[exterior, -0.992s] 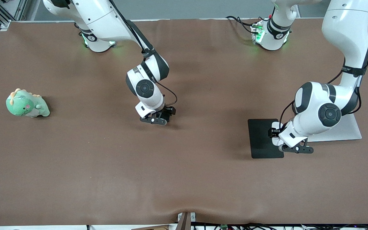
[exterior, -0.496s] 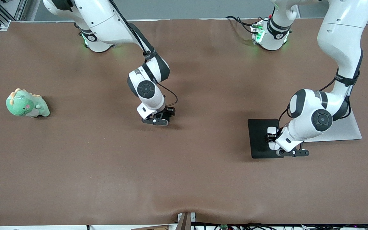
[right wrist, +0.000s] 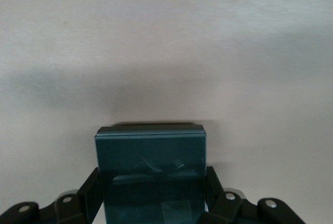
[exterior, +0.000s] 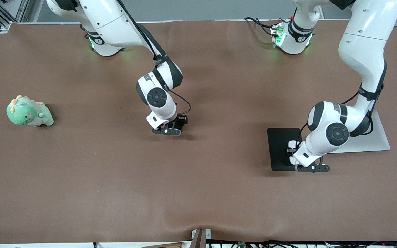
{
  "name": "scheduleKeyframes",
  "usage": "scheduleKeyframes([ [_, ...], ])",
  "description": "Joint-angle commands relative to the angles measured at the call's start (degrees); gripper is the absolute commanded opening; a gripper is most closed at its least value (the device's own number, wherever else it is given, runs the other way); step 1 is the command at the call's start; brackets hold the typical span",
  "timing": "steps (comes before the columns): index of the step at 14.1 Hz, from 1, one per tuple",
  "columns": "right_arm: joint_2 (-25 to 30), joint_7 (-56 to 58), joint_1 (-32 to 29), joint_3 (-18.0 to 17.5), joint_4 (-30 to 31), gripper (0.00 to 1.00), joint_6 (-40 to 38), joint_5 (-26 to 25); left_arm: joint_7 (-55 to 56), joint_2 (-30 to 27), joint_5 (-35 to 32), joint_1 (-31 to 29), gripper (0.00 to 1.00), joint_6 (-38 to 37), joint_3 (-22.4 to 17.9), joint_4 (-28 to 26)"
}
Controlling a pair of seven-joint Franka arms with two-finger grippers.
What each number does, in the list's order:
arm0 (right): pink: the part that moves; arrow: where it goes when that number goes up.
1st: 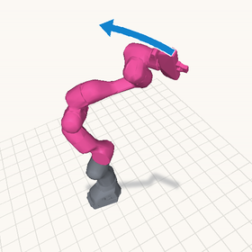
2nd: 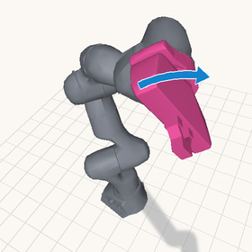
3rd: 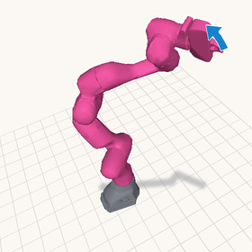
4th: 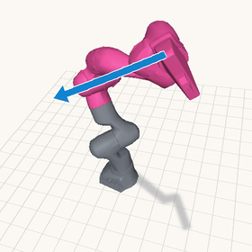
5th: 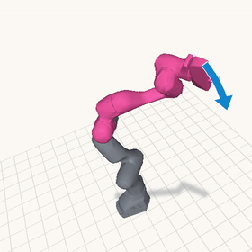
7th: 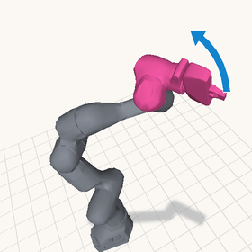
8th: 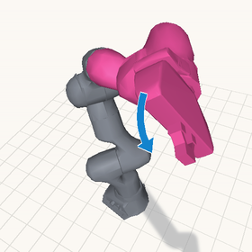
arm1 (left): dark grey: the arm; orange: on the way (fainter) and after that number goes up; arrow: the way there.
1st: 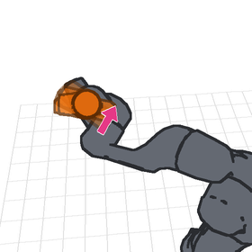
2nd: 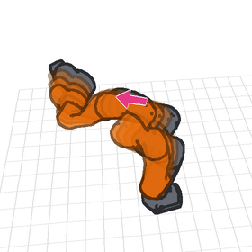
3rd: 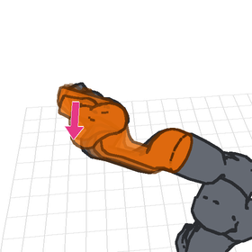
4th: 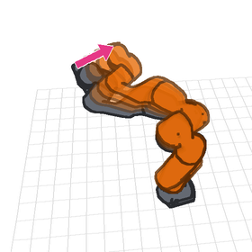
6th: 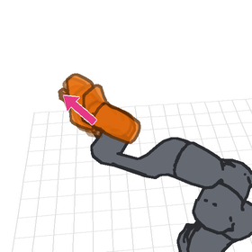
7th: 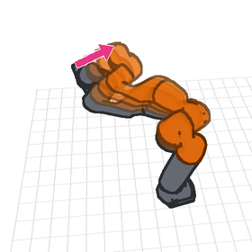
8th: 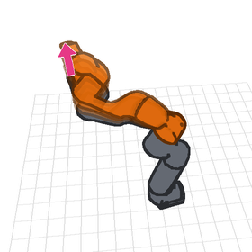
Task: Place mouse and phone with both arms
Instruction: 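Lower the mouse onto the pad while the right gripper lifts the phone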
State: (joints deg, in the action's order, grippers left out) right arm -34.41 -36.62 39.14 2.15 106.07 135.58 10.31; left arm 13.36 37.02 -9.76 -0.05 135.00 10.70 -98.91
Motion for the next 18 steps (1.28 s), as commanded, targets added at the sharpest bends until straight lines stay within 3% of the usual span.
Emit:
scheduleKeyframes([
  [1, 7.58, 1.20, -4.23, -0.22, 1.24, 0.00, -9.43, 0.85, 1.93, 3.15, -1.41, 0.84, 0.33, 0.17, 0.11, 3.99],
  [3, 9.88, 1.64, -6.61, -0.22, 1.77, 0.00, -13.49, 0.85, 2.02, 3.67, -1.49, 0.93, 0.37, 1.48, 0.11, 3.90],
  [5, 12.08, 3.13, -8.89, -0.22, 5.09, 0.00, -12.98, 0.59, 2.02, 4.38, -1.58, 0.93, 0.40, 2.11, 0.11, 3.73],
  [7, 14.62, 7.68, -12.14, -0.22, 7.82, 0.00, -13.15, 0.58, 1.93, 4.29, -1.58, 1.46, 0.49, 2.11, 0.11, 3.20],
  [8, 16.03, 10.93, -14.33, -0.22, 9.66, 0.00, -13.15, 0.58, 1.84, 4.29, -1.58, 1.46, 0.63, 2.02, 0.11, 3.11],
  [9, 17.35, 13.05, -16.09, -0.22, 11.07, 0.00, -13.15, 0.58, 1.84, 4.20, -1.58, 1.46, 0.97, 2.02, 0.11, 3.11],
  [16, 21.49, 17.38, -23.58, 0.04, 17.85, 0.00, -13.06, -1.96, 1.32, 2.72, -1.58, 1.20, 1.00, 1.14, 0.20, 3.11],
  [18, 22.72, 17.46, -25.77, 0.13, 19.52, 0.00, -13.06, -2.66, 1.31, -0.17, -1.58, 0.50, 1.00, -3.66, 0.72, 3.11],
])
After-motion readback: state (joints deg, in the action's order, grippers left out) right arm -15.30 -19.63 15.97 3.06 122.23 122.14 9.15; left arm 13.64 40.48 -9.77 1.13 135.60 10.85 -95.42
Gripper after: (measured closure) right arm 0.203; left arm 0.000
